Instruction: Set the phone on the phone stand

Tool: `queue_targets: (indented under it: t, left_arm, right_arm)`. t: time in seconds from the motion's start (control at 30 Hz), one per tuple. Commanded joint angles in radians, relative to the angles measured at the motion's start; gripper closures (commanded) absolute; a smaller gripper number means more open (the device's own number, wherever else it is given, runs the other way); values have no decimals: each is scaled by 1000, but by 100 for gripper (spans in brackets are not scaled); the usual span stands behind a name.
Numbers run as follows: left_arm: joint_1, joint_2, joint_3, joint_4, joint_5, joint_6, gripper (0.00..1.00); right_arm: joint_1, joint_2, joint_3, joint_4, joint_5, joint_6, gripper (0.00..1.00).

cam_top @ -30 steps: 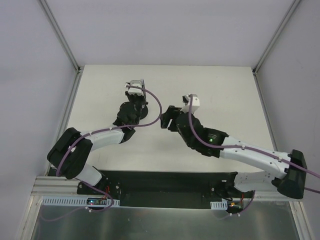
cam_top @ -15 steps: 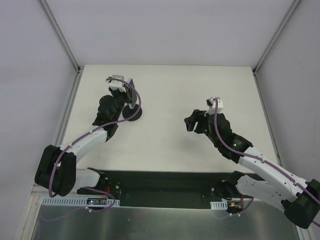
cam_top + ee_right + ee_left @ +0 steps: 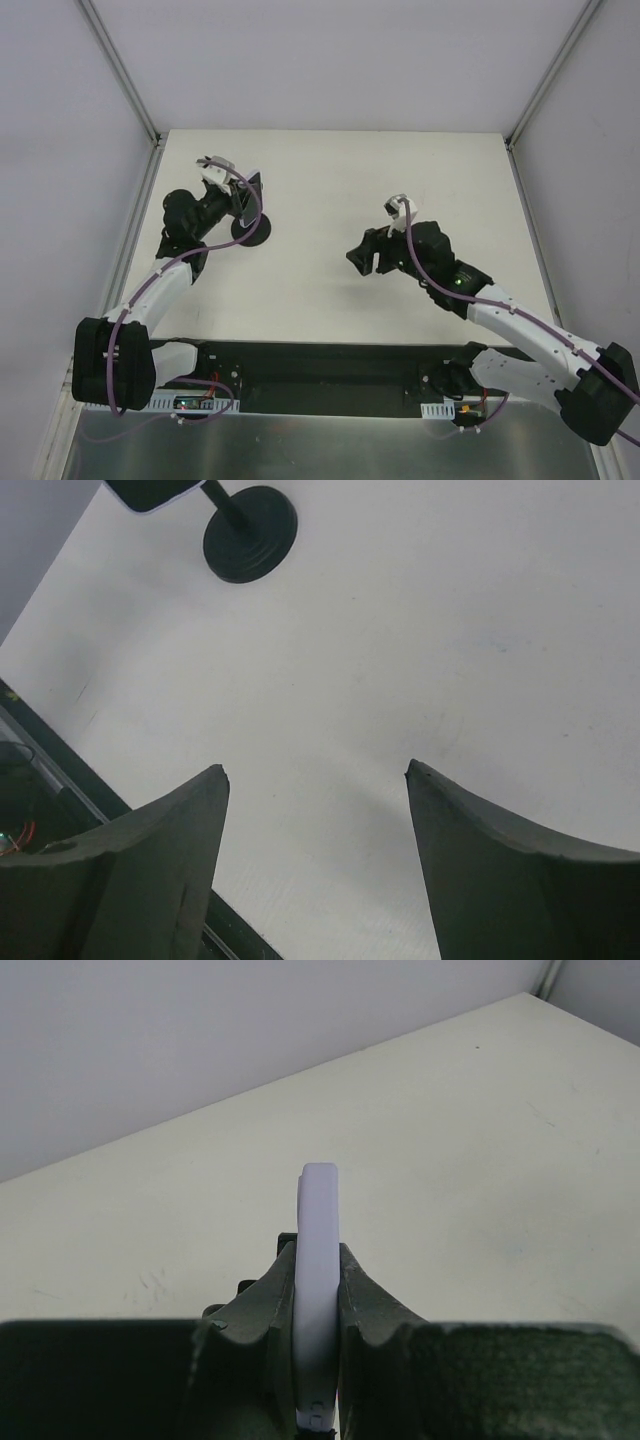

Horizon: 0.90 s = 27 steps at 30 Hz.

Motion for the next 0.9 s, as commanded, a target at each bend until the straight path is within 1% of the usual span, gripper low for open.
queue_targets:
  t: [0.0, 0.03, 0.07, 0.1, 0.13, 0.17, 0.23, 0.3, 0.33, 0.47, 0.53, 0.67, 0.87]
  left_arm:
    - [21, -23, 12, -10, 286, -35, 100]
    - [21, -20, 13, -2, 323, -68, 100]
    - [21, -18, 22, -2, 373, -86, 100]
    - [21, -18, 27, -1, 415, -101, 100]
    - [19, -18, 33, 1, 487, -141, 100]
    - [18, -24, 38, 10, 524, -161, 100]
    - [-2, -46, 39, 34, 603, -191, 100]
    - [-21, -60, 47, 28, 653, -196, 100]
    - [-33, -61, 54, 19, 700, -202, 100]
    - [-68, -50, 73, 16, 779, -208, 100]
    - [-90, -41, 65, 15, 800, -199, 100]
    - [-137, -41, 41, 22, 822, -173, 100]
    - [-159, -50, -2, 73, 826, -172, 100]
  right_arm:
    - [-13, 63, 62, 75, -240, -60, 24]
    - [-15, 76, 69, 88, -292, -77, 17]
    - [-16, 107, 75, 113, -396, -111, 13]
    - [-16, 127, 82, 121, -447, -154, 8]
    - [-18, 150, 122, 118, -489, -181, 6]
    - [-18, 191, 141, 88, -530, -230, 4]
    - [-21, 225, 191, 71, -550, -266, 2]
    - [-27, 253, 211, 78, -573, -321, 0]
    - [-28, 262, 220, 100, -584, -343, 0]
    - [-30, 336, 295, 120, -673, -436, 1]
    - [-31, 380, 323, 132, -699, -476, 2]
    - [-27, 446, 374, 176, -813, -507, 5]
    - [-19, 540, 411, 229, -851, -541, 6]
